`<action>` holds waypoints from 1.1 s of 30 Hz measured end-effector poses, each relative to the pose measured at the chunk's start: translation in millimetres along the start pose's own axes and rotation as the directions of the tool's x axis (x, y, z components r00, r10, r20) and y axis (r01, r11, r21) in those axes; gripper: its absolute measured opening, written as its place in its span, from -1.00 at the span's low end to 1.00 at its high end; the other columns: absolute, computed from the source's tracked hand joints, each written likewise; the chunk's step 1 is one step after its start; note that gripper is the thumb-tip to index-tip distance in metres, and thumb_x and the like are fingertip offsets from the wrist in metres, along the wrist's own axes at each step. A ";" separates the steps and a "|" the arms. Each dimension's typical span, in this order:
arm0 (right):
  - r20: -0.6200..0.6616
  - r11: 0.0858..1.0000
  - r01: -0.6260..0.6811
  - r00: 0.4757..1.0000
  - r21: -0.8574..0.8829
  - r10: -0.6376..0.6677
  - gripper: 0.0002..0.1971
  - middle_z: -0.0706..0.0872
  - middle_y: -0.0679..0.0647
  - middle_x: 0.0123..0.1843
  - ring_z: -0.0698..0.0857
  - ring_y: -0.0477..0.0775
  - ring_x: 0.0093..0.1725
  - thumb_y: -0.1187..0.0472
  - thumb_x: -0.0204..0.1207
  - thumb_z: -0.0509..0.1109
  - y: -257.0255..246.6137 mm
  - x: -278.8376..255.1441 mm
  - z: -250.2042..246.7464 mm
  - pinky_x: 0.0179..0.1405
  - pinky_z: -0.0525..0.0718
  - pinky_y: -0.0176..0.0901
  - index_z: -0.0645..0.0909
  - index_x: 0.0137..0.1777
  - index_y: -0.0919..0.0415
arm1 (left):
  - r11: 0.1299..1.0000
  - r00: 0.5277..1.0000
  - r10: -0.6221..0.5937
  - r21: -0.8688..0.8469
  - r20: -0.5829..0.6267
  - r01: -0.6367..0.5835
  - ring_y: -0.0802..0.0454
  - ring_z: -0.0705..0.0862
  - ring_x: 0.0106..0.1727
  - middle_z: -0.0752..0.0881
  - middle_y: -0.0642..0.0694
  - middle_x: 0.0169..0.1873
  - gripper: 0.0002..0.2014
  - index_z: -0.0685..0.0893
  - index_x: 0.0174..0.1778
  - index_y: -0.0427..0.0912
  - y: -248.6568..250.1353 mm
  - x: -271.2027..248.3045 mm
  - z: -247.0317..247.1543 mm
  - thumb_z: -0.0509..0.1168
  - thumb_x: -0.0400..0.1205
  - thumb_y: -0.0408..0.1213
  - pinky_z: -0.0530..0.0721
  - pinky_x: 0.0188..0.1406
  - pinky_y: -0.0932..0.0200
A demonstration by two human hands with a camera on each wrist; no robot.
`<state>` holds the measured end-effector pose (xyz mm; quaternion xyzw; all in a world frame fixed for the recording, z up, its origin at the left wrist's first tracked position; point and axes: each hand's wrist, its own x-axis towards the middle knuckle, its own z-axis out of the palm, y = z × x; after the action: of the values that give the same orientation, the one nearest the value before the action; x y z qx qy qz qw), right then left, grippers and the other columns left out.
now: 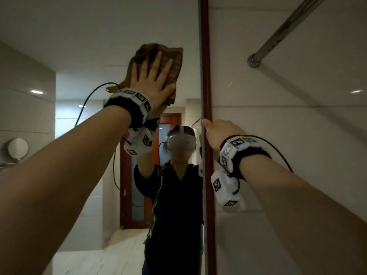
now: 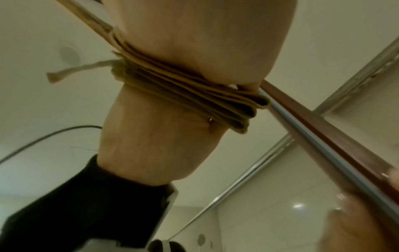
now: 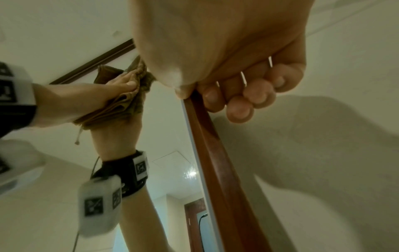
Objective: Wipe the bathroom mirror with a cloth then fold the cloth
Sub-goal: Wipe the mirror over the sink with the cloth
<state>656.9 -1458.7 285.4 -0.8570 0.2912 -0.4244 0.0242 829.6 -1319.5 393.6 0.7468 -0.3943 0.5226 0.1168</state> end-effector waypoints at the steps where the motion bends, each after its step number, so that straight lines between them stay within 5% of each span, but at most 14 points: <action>1: 0.014 1.000 -0.005 1.000 0.006 0.005 -0.42 0.46 0.02 -0.38 0.47 0.01 -0.41 -0.25 0.70 -0.17 -0.4 0.6 0.2 -0.46 0.32 -0.16 0.43 -0.34 0.10 | 1.000 1.000 0.016 0.009 -0.009 -0.016 -0.23 -0.30 0.72 -0.35 -0.01 0.71 -0.32 -0.31 0.70 0.21 3.4 -9.4 4.1 -0.18 0.71 0.28 -0.36 0.61 -0.28; 4: 0.053 1.000 -0.023 0.998 0.004 0.023 -0.39 0.49 0.06 -0.36 0.51 0.08 -0.37 -0.27 0.69 -0.17 -0.4 3.0 -0.2 -0.27 0.45 -0.09 0.45 -0.33 0.12 | 0.979 0.983 0.182 0.103 -0.023 -0.179 -0.29 -0.20 0.73 -0.25 -0.07 0.73 -0.29 -0.25 0.71 0.18 15.9 -57.1 21.6 -0.28 0.65 0.31 -0.31 0.61 -0.33; 7: 0.060 1.000 -0.014 0.998 0.014 0.013 -0.38 0.58 0.12 -0.27 0.58 0.14 -0.31 -0.26 0.69 -0.14 -1.2 2.1 -1.3 -0.25 0.49 -0.07 0.50 -0.30 0.17 | 0.883 0.905 0.422 0.203 0.051 -0.423 -0.32 0.04 0.72 -0.03 -0.12 0.75 -0.30 -0.01 0.75 0.13 27.7 -110.9 43.9 -0.13 0.68 0.30 -0.08 0.64 -0.41; 9: 0.052 1.000 -0.017 0.999 -0.015 0.018 -0.37 0.57 0.15 -0.23 0.58 0.18 -0.25 -0.27 0.68 -0.15 -3.8 -0.9 -3.4 -0.22 0.48 -0.07 0.53 -0.23 0.19 | 0.844 0.870 0.484 0.214 0.092 -0.492 -0.29 0.15 0.70 0.07 -0.11 0.74 -0.32 0.10 0.74 0.11 25.3 -124.4 51.2 -0.05 0.70 0.28 0.02 0.63 -0.39; 12: 0.053 1.000 -0.013 0.999 -0.024 0.015 -0.39 0.56 0.15 -0.22 0.58 0.18 -0.24 -0.25 0.69 -0.16 -5.7 -3.7 -6.0 -0.22 0.48 -0.07 0.53 -0.17 0.19 | 0.842 0.866 0.491 0.206 0.091 -0.499 -0.25 0.08 0.72 0.02 -0.06 0.74 -0.31 0.00 0.74 0.15 13.7 -109.6 43.8 -0.10 0.70 0.29 -0.04 0.66 -0.36; 14: 0.062 1.000 0.005 0.998 -0.019 -0.004 -0.42 0.54 0.13 -0.25 0.58 0.17 -0.26 -0.21 0.71 -0.16 -4.1 -2.8 -5.3 -0.23 0.49 -0.08 0.49 -0.20 0.19 | 0.913 0.931 0.362 0.188 0.035 -0.362 -0.26 0.03 0.72 -0.10 -0.07 0.75 -0.30 -0.10 0.74 0.16 -1.7 -87.8 34.0 -0.18 0.68 0.29 -0.09 0.64 -0.37; 16: 0.067 1.000 0.002 0.998 0.000 -0.002 -0.42 0.55 0.12 -0.27 0.58 0.14 -0.28 -0.22 0.71 -0.17 -2.9 -1.9 -3.2 -0.23 0.48 -0.09 0.47 -0.25 0.17 | 0.989 0.994 0.099 0.114 -0.043 -0.094 -0.30 -0.10 0.73 -0.24 -0.06 0.74 -0.31 -0.17 0.73 0.17 -29.6 -67.2 23.4 -0.24 0.67 0.28 -0.17 0.62 -0.38; 19: 0.050 1.000 -0.001 0.999 -0.008 0.001 -0.44 0.56 0.11 -0.25 0.60 0.16 -0.24 -0.21 0.71 -0.16 -2.7 -0.3 -1.4 -0.20 0.50 -0.09 0.47 -0.20 0.16 | 0.954 0.957 -0.281 -0.131 -0.068 0.270 -0.23 -0.27 0.72 -0.32 -0.03 0.72 -0.27 -0.29 0.71 0.18 -73.5 -57.5 15.0 -0.17 0.67 0.30 -0.28 0.64 -0.33; 26: 0.048 1.000 -0.025 0.999 -0.017 0.025 -0.38 0.54 0.10 -0.31 0.56 0.12 -0.32 -0.25 0.69 -0.17 -5.3 -0.4 -1.9 -0.24 0.46 -0.09 0.50 -0.28 0.16 | 0.912 0.917 -0.390 -0.173 -0.084 0.372 -0.28 -0.30 0.71 -0.31 -0.11 0.72 -0.28 -0.29 0.72 0.12 -52.3 -51.5 16.3 -0.12 0.72 0.24 -0.26 0.63 -0.42; 30: 0.047 0.999 -0.036 0.998 -0.034 0.037 -0.38 0.57 0.12 -0.28 0.56 0.13 -0.33 -0.26 0.69 -0.17 -5.8 -0.9 -2.6 -0.27 0.46 -0.07 0.51 -0.27 0.16 | 0.998 0.995 -0.054 -0.041 -0.082 0.051 -0.30 -0.28 0.71 -0.31 -0.11 0.72 -0.30 -0.29 0.72 0.11 17.0 -57.2 21.1 -0.16 0.73 0.22 -0.29 0.62 -0.37; 33: 0.046 0.999 -0.044 0.998 -0.031 0.046 -0.39 0.57 0.13 -0.24 0.54 0.14 -0.33 -0.24 0.70 -0.15 -4.8 -2.5 -4.3 -0.30 0.44 -0.09 0.54 -0.18 0.19 | 0.982 0.981 0.190 0.020 -0.045 -0.189 -0.28 -0.05 0.72 -0.15 -0.09 0.75 -0.30 -0.14 0.75 0.10 78.8 -78.7 42.6 -0.11 0.71 0.23 -0.23 0.64 -0.35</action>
<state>654.8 -1452.6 287.8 -0.8602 0.3160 -0.3993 0.0277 791.7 -1360.0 288.1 0.6945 -0.4567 0.5516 0.0700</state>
